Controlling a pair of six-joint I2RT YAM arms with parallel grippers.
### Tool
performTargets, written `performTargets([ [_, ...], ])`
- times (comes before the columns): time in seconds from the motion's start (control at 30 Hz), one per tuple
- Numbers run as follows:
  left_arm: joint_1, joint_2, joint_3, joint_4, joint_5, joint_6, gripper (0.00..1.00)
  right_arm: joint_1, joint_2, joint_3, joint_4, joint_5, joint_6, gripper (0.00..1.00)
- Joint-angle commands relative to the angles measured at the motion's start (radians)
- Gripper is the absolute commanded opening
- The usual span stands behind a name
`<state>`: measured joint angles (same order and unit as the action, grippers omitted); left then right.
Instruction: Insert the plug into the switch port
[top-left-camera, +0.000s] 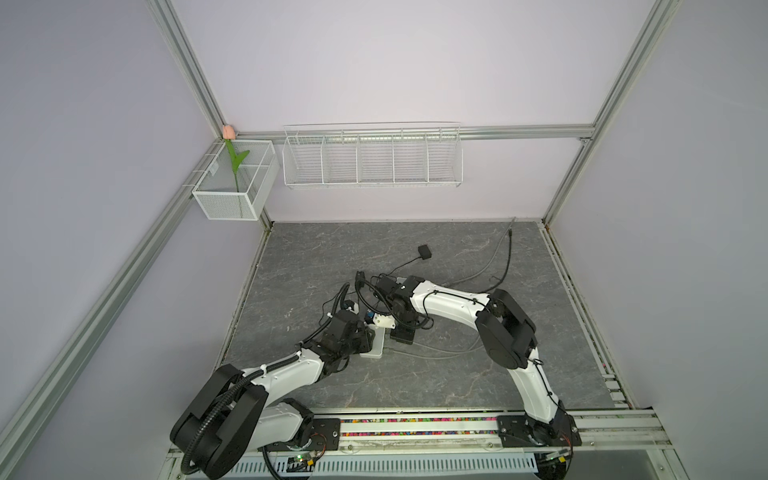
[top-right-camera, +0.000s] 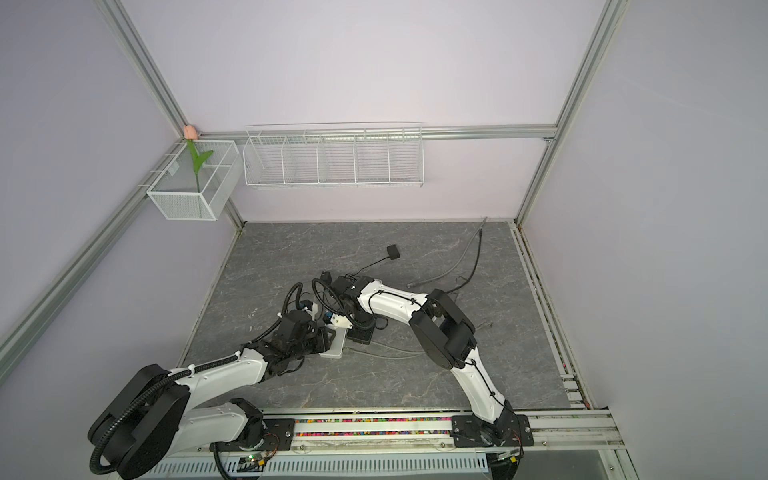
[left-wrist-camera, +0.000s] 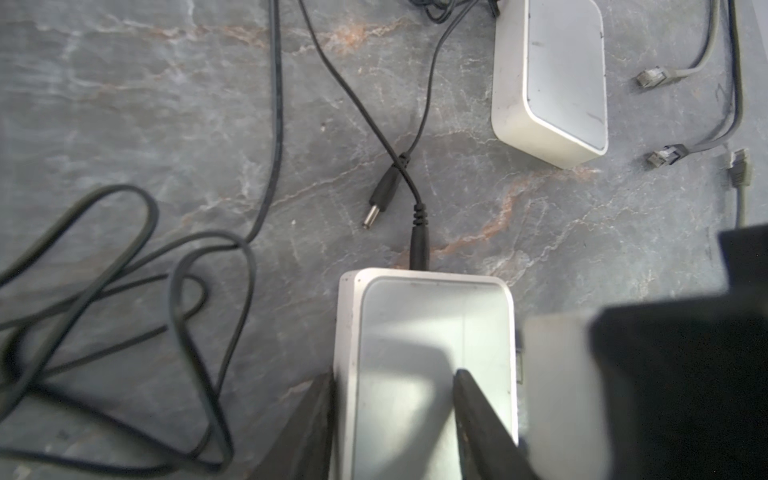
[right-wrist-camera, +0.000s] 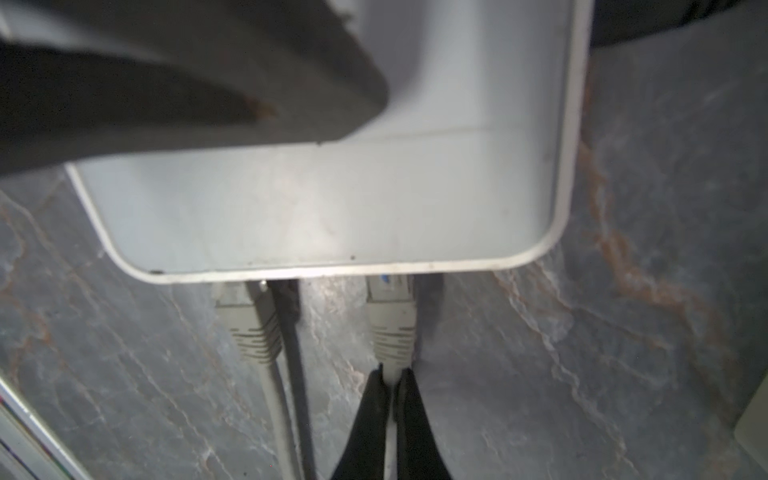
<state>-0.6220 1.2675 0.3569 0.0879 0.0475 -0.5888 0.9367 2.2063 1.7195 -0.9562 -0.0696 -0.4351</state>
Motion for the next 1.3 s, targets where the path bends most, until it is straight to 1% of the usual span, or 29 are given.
performTargets([
  [0.0,-0.116,0.088,0.004,-0.009,0.329,0.043,0.42,0.066,0.028,0.13,0.501,-0.243,-0.076,0.06],
  [0.23,-0.125,0.089,0.008,-0.021,0.328,0.05,0.42,0.065,0.05,0.164,0.51,-0.263,-0.071,0.07],
  [0.47,-0.125,0.046,0.009,-0.058,0.312,0.062,0.42,0.063,0.008,0.098,0.552,-0.241,-0.057,0.07],
  [0.57,-0.124,0.03,0.015,-0.089,0.29,0.066,0.42,0.062,-0.011,0.069,0.539,-0.203,-0.053,0.07],
  [0.67,-0.122,-0.015,0.024,-0.15,0.238,0.06,0.41,0.058,-0.055,-0.017,0.547,-0.149,-0.05,0.09],
  [0.73,-0.119,-0.062,0.03,-0.194,0.191,0.045,0.42,0.053,-0.104,-0.104,0.575,-0.124,-0.04,0.11],
  [0.9,-0.107,-0.162,0.036,-0.27,0.071,0.029,0.43,0.048,-0.198,-0.268,0.615,-0.083,-0.004,0.15],
  [0.97,-0.082,-0.189,0.036,-0.286,0.056,0.024,0.43,0.048,-0.221,-0.319,0.622,-0.081,0.011,0.16],
  [1.1,-0.015,-0.219,0.031,-0.294,0.06,0.013,0.43,0.048,-0.24,-0.386,0.612,-0.076,0.033,0.18],
  [1.27,0.0,-0.244,0.057,-0.328,0.009,0.003,0.44,0.049,-0.266,-0.463,0.602,-0.108,0.068,0.19],
])
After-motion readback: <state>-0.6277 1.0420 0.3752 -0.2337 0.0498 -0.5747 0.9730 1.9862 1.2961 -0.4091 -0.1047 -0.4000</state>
